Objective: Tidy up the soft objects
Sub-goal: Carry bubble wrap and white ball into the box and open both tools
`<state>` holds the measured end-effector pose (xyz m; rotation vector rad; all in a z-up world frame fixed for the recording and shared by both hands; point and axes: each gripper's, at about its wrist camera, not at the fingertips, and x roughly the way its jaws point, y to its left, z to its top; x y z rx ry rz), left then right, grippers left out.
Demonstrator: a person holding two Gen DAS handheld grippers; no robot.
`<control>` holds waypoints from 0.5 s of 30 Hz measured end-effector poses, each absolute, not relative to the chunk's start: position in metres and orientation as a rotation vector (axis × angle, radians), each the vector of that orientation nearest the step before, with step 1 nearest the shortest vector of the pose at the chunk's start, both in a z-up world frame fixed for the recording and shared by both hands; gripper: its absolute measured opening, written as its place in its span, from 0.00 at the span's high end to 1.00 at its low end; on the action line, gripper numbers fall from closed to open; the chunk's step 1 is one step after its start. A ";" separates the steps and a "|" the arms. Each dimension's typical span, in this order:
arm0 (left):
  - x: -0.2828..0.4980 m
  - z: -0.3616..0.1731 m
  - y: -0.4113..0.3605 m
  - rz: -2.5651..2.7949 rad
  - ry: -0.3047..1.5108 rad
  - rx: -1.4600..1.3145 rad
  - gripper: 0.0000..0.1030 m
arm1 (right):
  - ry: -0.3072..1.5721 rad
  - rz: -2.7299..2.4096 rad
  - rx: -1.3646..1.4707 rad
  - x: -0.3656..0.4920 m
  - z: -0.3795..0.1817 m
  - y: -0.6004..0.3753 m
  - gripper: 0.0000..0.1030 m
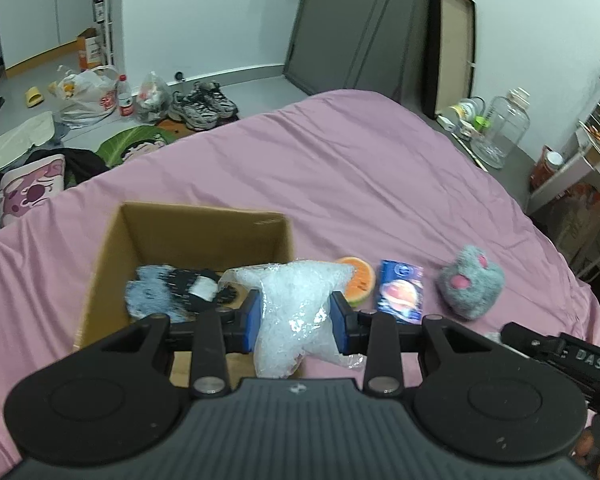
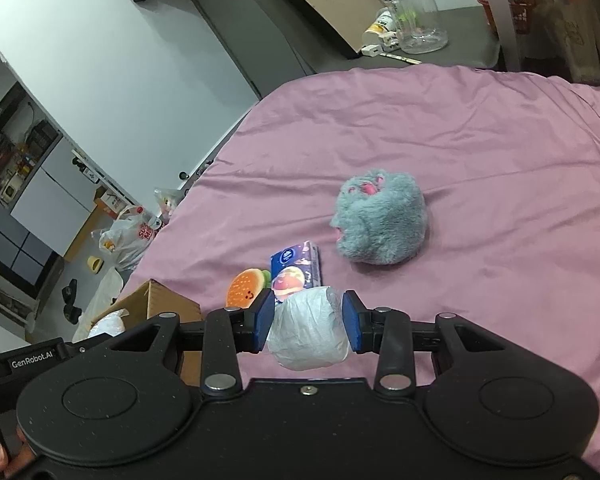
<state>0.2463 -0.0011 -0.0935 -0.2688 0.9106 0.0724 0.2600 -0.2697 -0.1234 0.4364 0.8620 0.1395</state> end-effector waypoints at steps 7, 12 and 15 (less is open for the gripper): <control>0.244 -0.105 0.032 0.121 0.909 -0.283 0.66 | 0.868 0.180 0.404 0.265 -0.107 -0.243 0.65; 0.246 -0.120 0.052 0.148 0.952 -0.298 0.66 | 0.860 0.206 0.373 0.267 -0.099 -0.218 0.65; 0.247 -0.125 0.059 0.169 0.963 -0.285 0.66 | 0.862 0.222 0.359 0.269 -0.099 -0.203 0.65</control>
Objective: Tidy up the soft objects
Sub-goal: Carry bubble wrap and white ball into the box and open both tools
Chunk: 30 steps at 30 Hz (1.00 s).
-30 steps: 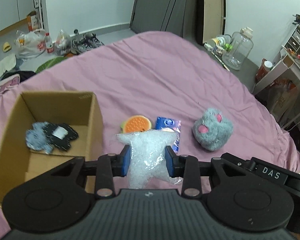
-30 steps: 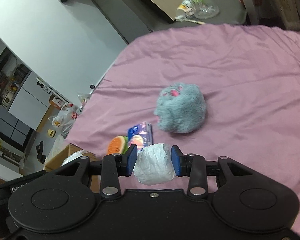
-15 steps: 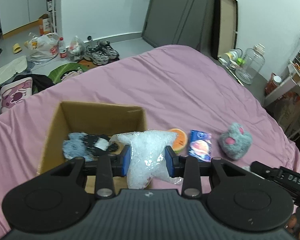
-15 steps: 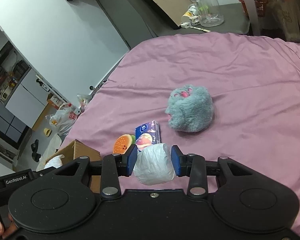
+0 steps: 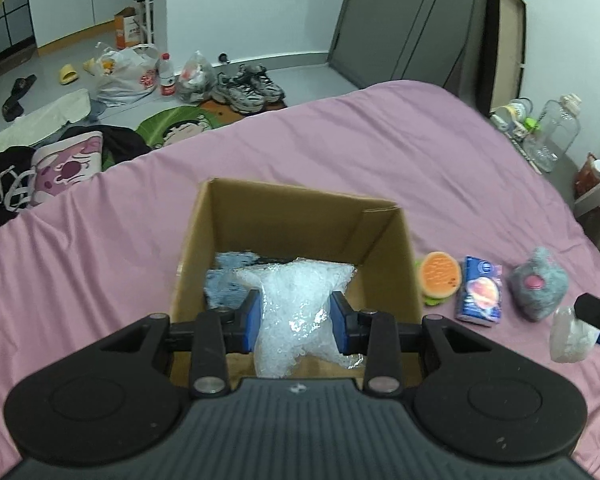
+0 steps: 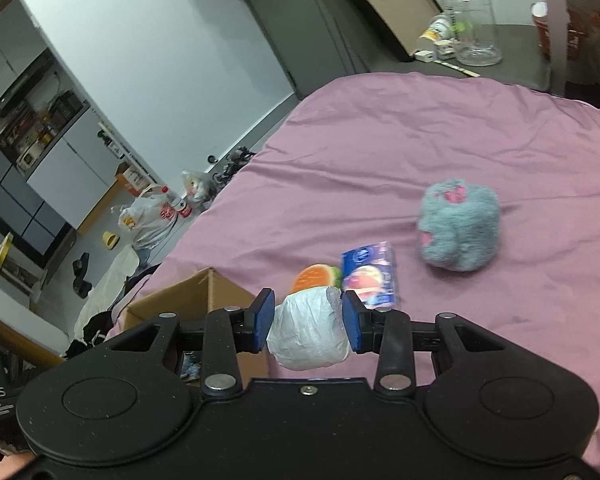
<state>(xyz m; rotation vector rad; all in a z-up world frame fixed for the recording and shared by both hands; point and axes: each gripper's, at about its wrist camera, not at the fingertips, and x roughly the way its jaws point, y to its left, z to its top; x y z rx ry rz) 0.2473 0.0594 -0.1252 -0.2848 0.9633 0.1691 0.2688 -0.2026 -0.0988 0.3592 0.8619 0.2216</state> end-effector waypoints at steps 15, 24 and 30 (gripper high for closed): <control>0.249 -0.137 0.086 0.168 1.008 -0.344 0.66 | 0.861 0.264 0.284 0.279 -0.093 -0.133 0.64; 0.248 -0.133 0.104 0.176 0.978 -0.428 0.56 | 0.871 0.285 0.236 0.287 -0.093 -0.096 0.64; 0.249 -0.132 0.113 0.159 0.963 -0.467 0.56 | 0.877 0.275 0.213 0.292 -0.095 -0.084 0.64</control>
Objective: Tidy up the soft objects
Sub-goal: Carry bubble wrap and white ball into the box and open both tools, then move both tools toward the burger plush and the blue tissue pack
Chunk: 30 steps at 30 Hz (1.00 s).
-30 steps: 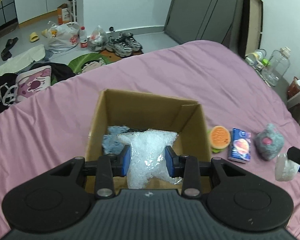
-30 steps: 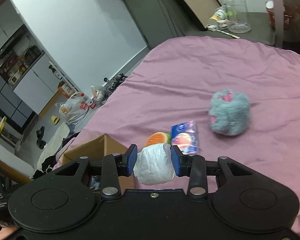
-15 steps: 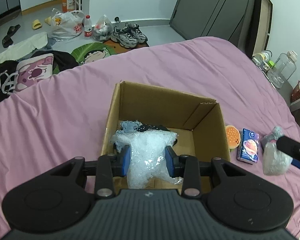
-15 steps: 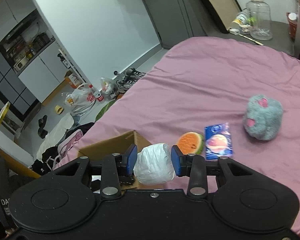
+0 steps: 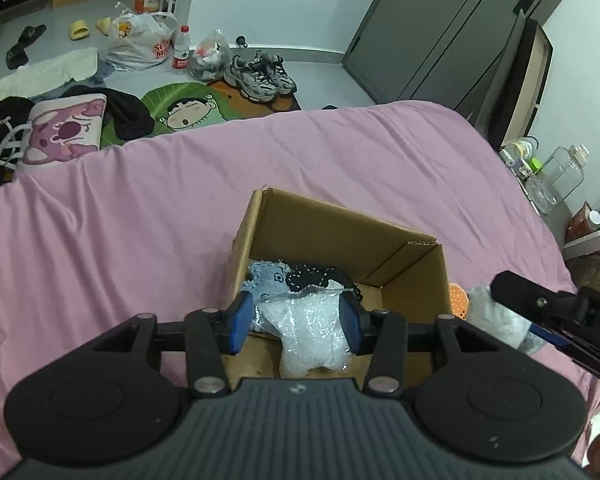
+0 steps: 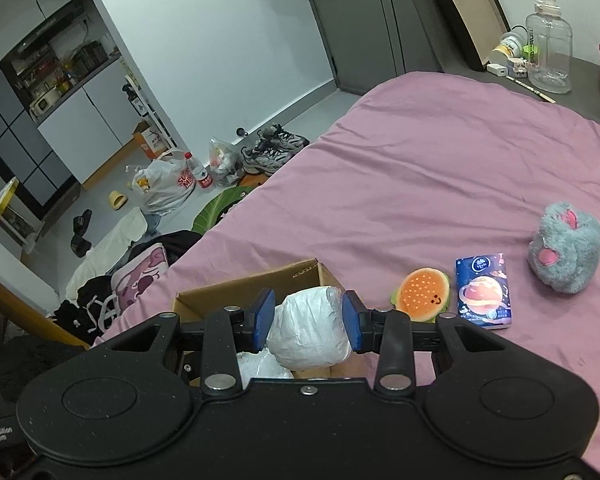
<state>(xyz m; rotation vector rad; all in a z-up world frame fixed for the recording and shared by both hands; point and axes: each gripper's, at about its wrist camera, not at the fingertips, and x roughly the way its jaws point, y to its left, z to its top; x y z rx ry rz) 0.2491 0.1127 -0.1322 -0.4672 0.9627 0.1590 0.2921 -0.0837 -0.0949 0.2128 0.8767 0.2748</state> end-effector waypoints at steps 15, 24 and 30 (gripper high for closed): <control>0.249 -0.132 0.121 0.144 0.944 -0.521 0.52 | 0.886 0.266 0.195 0.297 -0.092 -0.085 0.54; 0.251 -0.130 0.108 0.138 0.943 -0.476 0.40 | 0.885 0.237 0.144 0.284 -0.087 -0.124 0.49; 0.252 -0.127 0.097 0.143 0.945 -0.435 0.38 | 0.869 0.196 0.130 0.280 -0.084 -0.161 0.46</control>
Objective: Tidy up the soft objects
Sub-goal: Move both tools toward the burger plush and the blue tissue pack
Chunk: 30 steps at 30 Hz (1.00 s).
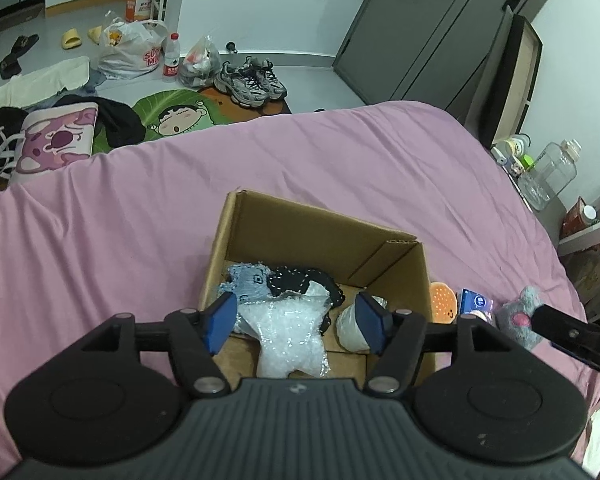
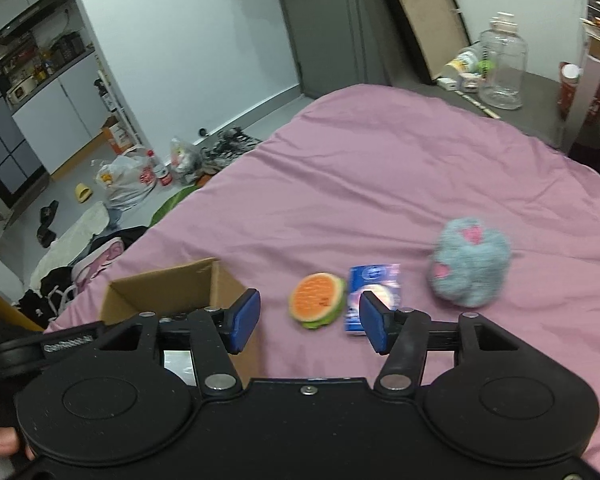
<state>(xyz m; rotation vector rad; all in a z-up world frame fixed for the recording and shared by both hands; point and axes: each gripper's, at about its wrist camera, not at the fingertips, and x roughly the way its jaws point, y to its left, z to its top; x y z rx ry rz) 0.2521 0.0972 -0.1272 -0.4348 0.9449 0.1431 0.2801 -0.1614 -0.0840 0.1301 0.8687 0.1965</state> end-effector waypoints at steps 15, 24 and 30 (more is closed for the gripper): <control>0.251 -0.093 0.039 0.057 0.850 -0.303 0.16 | 0.832 0.148 0.265 0.281 -0.106 -0.239 0.15; 0.259 -0.093 0.010 0.061 0.870 -0.255 0.16 | 0.877 0.161 0.317 0.289 -0.130 -0.255 0.20; 0.270 -0.090 -0.012 0.054 0.863 -0.194 0.17 | 0.905 0.194 0.338 0.299 -0.148 -0.254 0.28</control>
